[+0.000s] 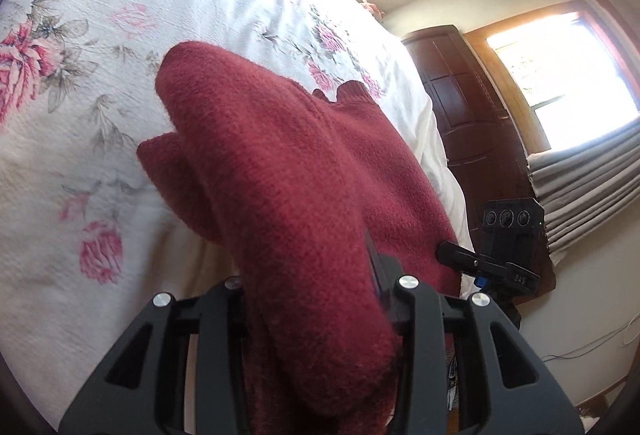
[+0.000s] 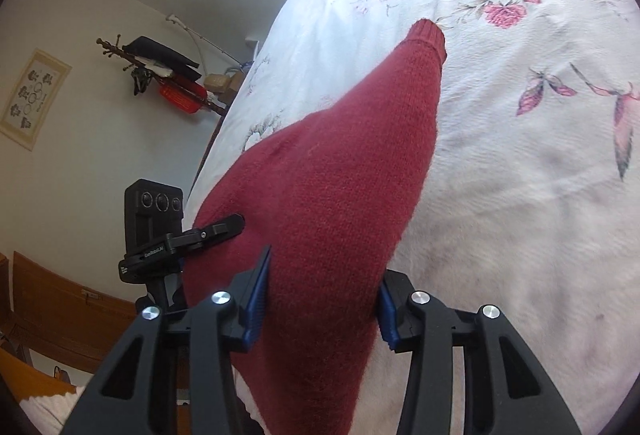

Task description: Fold small clothes

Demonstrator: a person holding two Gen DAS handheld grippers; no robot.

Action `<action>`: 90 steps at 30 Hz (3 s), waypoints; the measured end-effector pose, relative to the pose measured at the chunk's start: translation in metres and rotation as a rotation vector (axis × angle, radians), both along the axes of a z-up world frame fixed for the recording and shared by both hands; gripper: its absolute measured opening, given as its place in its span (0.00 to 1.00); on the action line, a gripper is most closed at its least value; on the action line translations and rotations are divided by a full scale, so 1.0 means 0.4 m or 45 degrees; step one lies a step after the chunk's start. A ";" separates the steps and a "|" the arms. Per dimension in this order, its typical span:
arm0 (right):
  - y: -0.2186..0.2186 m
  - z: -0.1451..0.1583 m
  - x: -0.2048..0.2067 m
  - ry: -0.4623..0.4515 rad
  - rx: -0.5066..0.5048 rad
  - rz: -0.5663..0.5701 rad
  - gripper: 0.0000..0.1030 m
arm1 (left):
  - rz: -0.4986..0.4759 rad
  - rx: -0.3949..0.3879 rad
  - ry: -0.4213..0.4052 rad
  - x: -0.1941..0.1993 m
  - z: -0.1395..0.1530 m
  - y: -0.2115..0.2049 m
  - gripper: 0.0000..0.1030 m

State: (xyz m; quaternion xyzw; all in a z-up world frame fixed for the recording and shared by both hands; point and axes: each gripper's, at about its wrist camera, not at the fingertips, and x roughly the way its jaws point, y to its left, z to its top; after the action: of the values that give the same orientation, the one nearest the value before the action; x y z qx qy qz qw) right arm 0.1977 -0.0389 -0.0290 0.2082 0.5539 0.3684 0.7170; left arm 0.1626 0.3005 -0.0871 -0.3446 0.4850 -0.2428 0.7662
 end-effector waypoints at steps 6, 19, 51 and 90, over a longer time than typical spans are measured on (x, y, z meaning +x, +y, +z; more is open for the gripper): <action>-0.104 -0.041 -0.096 0.025 -0.037 -0.044 0.44 | -0.031 0.062 0.015 -0.073 -0.027 -0.132 0.33; -0.124 -0.217 -0.203 0.116 -0.174 -0.093 0.47 | 0.006 0.124 0.171 -0.166 -0.198 -0.169 0.36; -0.202 -0.213 -0.436 0.157 -0.192 -0.164 0.23 | 0.098 0.525 0.170 -0.400 -0.138 -0.146 0.59; -0.133 0.018 -0.592 -0.137 -0.726 -0.327 0.92 | 0.212 0.941 0.161 -0.574 0.067 -0.221 0.88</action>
State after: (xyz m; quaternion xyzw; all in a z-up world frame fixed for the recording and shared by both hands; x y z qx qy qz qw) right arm -0.0390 -0.0921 -0.0218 0.0474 0.5654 0.1151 0.8154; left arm -0.0670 0.2123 -0.0603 -0.0975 0.5566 0.0332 0.8244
